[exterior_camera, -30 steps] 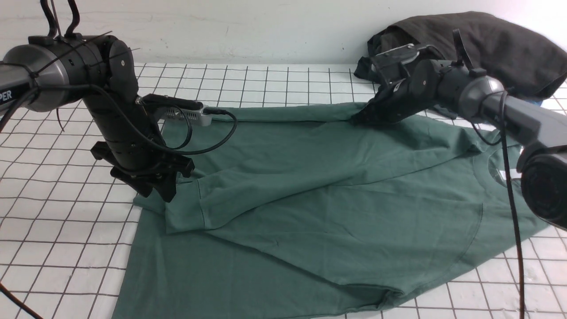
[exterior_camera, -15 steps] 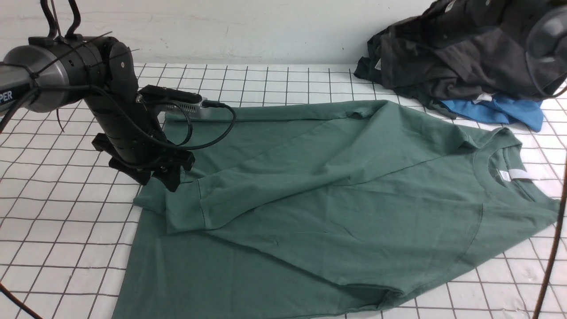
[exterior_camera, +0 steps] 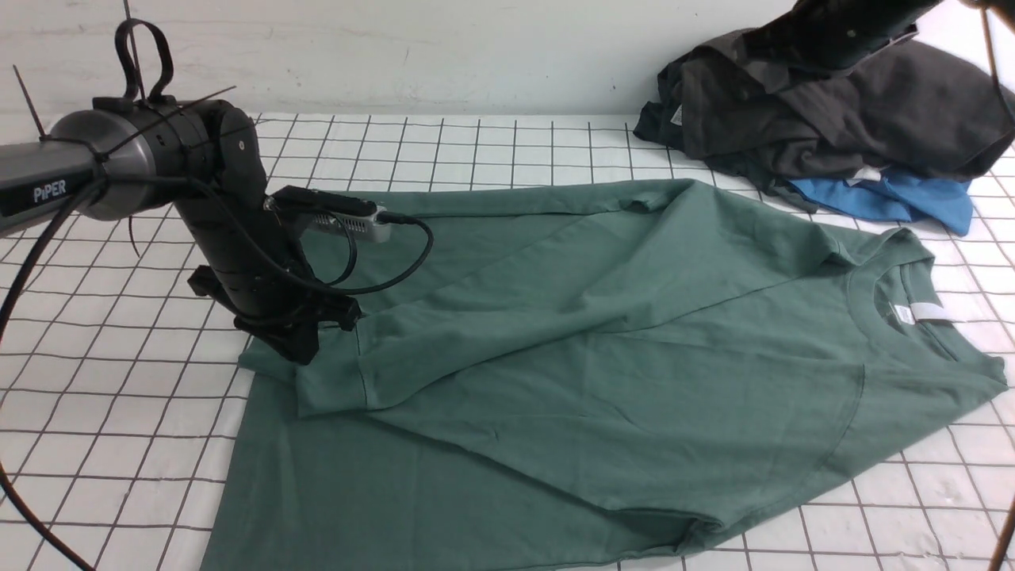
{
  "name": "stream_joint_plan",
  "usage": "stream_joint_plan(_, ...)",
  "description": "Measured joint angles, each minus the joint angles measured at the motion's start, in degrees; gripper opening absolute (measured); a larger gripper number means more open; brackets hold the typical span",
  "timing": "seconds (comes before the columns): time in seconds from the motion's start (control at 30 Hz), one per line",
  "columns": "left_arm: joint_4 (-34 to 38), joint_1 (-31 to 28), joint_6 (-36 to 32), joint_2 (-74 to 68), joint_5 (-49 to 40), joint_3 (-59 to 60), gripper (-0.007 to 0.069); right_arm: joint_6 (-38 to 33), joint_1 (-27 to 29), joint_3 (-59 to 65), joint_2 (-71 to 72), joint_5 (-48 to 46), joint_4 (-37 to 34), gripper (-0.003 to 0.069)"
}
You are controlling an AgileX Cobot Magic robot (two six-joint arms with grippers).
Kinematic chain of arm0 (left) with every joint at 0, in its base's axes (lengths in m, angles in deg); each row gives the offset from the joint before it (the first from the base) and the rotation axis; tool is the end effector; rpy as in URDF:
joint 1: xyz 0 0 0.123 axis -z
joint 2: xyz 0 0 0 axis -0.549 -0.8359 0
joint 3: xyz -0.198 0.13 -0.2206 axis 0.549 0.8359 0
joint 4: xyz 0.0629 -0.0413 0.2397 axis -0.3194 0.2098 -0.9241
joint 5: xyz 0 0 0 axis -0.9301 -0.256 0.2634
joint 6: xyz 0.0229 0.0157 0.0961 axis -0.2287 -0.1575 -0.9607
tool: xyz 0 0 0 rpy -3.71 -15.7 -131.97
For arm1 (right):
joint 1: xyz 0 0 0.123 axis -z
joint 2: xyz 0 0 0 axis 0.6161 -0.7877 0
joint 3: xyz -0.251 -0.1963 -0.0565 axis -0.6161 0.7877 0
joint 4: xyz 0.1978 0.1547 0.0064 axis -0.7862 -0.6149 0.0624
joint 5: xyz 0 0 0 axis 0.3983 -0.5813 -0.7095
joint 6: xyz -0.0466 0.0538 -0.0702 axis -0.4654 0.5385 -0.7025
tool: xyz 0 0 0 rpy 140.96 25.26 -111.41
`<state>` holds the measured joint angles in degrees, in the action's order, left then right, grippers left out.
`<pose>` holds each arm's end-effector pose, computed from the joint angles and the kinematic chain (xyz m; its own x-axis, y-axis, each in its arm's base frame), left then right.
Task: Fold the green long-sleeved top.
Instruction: Use the left arm to drag and drop the cuff onto the cuff closest to the left arm, then use both arms simultaneously to clamp the lower edge of the clothing fabric
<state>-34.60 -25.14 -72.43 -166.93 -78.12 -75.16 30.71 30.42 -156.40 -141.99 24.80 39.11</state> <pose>0.4288 -0.0746 0.2111 -0.9386 0.2885 -0.1892 0.3106 0.9453 -0.0997 0.5108 0.0781 0.3522 -0.7650 -0.2417 -0.5970 -0.2982 0.9545 -0.0043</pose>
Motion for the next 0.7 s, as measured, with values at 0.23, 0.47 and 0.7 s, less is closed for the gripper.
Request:
stream_joint_plan(0.23,-4.40,0.00,-0.17,6.43,-3.81,-0.38,0.0002,-2.02,-0.05,0.00,9.26,-2.99,-0.08,0.0010)
stream_joint_plan(0.47,-13.67,0.00,7.01,5.54,-1.44,-0.38,0.0066,-2.82,-0.10,0.00,17.96,-4.74,-3.12,0.0010)
stream_joint_plan(0.7,-15.97,0.28,12.10,8.51,-5.17,-0.74,0.0381,-6.45,-2.43,-0.04,24.40,-7.90,-6.46,0.0010)
